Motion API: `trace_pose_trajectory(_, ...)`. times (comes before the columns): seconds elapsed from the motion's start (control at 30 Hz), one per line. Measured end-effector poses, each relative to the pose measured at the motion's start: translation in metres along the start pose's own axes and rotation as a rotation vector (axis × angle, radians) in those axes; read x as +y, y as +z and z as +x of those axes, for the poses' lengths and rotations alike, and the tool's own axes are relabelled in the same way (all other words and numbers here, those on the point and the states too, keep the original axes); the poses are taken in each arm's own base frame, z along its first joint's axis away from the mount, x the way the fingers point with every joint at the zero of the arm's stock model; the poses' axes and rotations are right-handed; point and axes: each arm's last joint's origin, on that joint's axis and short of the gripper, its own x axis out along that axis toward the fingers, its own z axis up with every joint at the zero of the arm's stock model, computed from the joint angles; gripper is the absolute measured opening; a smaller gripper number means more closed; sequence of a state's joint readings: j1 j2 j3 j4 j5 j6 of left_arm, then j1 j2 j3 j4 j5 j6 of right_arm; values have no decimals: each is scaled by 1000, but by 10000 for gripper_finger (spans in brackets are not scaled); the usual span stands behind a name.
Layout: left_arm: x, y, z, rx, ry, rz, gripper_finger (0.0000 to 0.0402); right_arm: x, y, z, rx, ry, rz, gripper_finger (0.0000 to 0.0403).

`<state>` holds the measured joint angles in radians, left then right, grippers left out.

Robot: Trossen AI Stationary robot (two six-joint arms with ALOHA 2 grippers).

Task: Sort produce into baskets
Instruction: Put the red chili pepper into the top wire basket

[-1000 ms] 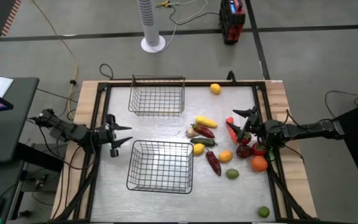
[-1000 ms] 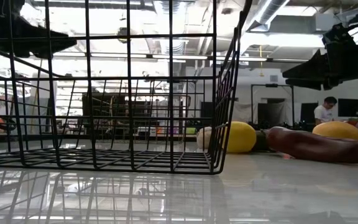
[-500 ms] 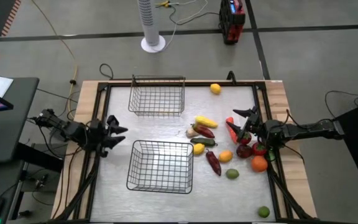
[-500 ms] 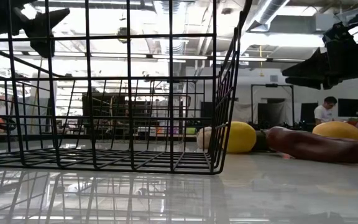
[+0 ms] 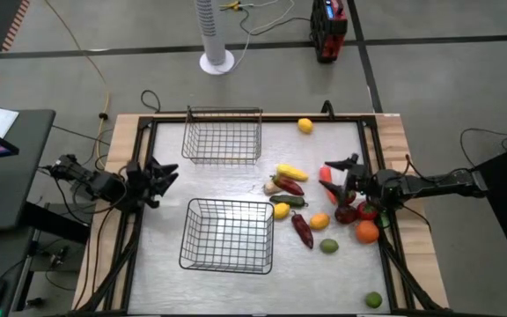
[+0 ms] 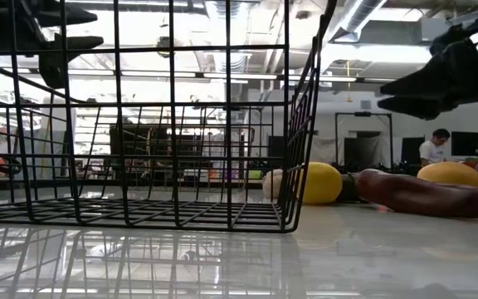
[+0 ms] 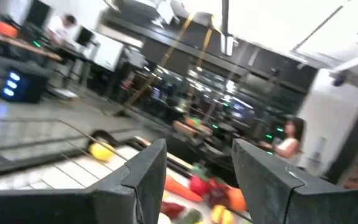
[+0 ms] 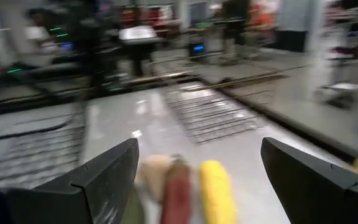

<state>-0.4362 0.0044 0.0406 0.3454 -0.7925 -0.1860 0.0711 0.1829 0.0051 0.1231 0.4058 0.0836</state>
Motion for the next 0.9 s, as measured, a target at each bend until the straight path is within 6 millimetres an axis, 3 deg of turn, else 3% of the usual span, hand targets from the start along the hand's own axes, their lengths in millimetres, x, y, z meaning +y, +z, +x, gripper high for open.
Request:
trace_pose_trajectory(0.17, 3, 4, 2, -26, 72, 29, 171, 4, 5, 0, -47, 120, 7, 365)
trace_pose_trajectory(0.47, -4, 24, 28, 36, 222, 198, 171, -4, 6, 2, -61, -13, 107, 365)
trace_pose_trajectory(0.67, -24, 43, 74, 197, 216, 274, 171, -6, -2, 5, 28, -43, 149, 348)
trace_pose_trajectory(0.9, -49, 49, 148, 468, 130, 319, 171, 1, -3, 8, 57, 67, 233, 325)
